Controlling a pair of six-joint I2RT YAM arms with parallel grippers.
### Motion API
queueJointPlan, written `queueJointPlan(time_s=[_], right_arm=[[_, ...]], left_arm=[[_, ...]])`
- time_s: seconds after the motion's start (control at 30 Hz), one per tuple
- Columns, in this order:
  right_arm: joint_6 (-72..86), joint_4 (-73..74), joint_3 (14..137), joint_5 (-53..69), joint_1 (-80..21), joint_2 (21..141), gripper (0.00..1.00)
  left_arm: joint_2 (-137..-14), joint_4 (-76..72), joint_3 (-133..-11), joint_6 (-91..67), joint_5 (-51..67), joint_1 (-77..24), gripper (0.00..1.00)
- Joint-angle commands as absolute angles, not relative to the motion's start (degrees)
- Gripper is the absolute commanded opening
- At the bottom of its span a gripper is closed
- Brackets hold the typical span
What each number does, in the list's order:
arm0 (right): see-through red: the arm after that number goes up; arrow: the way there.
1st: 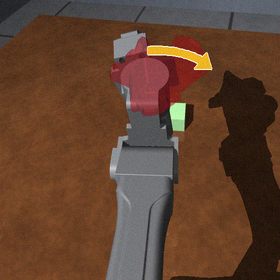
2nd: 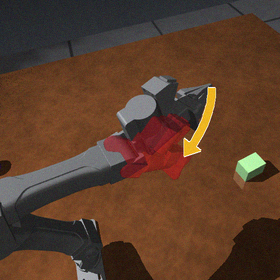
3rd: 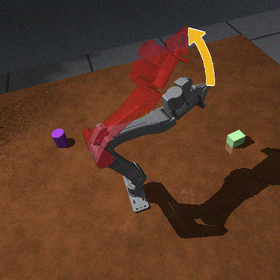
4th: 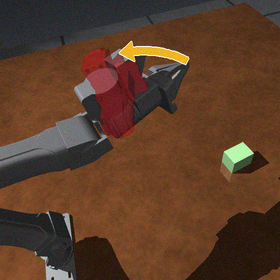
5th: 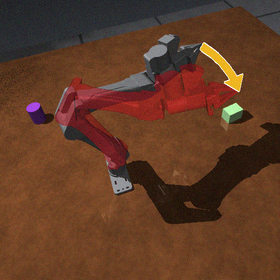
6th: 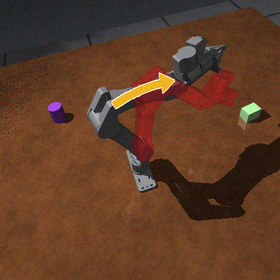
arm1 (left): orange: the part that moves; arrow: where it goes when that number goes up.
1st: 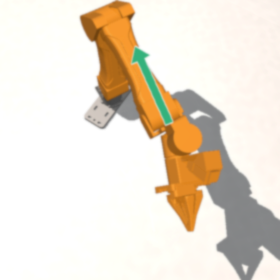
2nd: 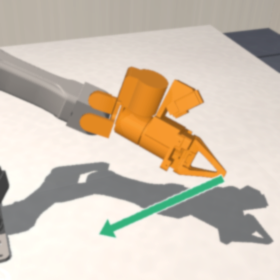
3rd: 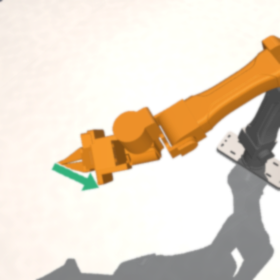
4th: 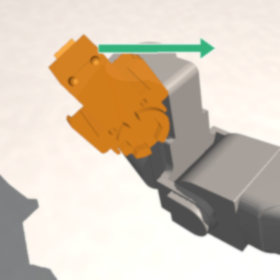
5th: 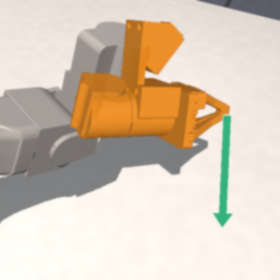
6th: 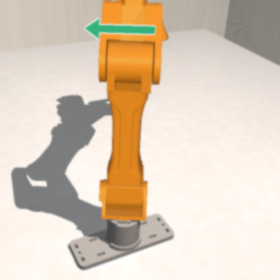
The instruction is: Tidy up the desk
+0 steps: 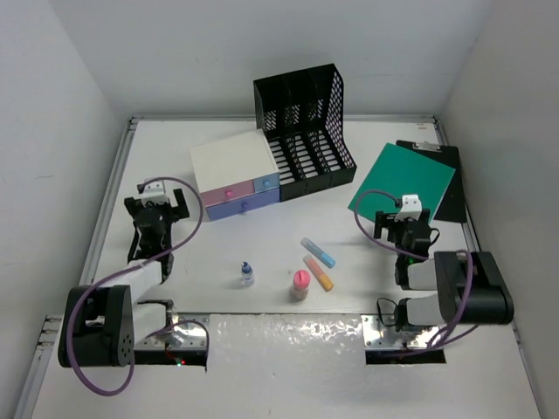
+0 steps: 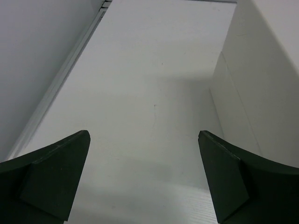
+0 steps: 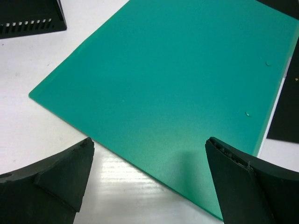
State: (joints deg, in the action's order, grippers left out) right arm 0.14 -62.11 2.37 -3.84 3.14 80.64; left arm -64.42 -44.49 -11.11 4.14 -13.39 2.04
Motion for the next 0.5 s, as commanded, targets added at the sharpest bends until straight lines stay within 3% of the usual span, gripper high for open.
queueJointPlan(time_s=[0.0, 0.03, 0.13, 0.17, 0.23, 0.3, 0.47], right_arm=[[0.7, -51.81, 4.73, -2.9, 2.81, 68.88, 0.98], [3.31, -42.98, 8.31, -3.07, 2.81, 66.21, 0.97], [8.78, -30.21, 16.74, 5.6, 1.59, 59.51, 0.77], [9.57, -25.71, 19.48, 3.36, 0.45, 58.54, 0.64], [8.71, -13.87, 27.89, -4.0, -9.89, 57.39, 0.54], [7.3, -9.77, 32.41, -13.6, -21.37, 58.44, 0.54], [13.8, -9.76, 42.87, -14.67, -35.56, 69.59, 0.61]], left_arm=[[-61.27, -34.93, -19.47, 14.9, -8.11, 2.37, 1.0], [-61.17, -32.2, -21.25, 18.77, -6.87, 2.37, 0.99], [-61.87, -19.72, -31.61, 23.0, -1.79, 2.46, 0.95], [-62.31, -13.86, -36.6, 23.9, -0.28, 2.46, 0.94], [-63.8, -7.6, -40.85, 26.27, 6.2, 2.37, 0.94], [-66.95, -4.41, -47.35, 26.54, 9.3, 2.37, 0.94], [-75.13, 3.34, -59.49, 23.73, 11.42, 2.37, 0.92]])
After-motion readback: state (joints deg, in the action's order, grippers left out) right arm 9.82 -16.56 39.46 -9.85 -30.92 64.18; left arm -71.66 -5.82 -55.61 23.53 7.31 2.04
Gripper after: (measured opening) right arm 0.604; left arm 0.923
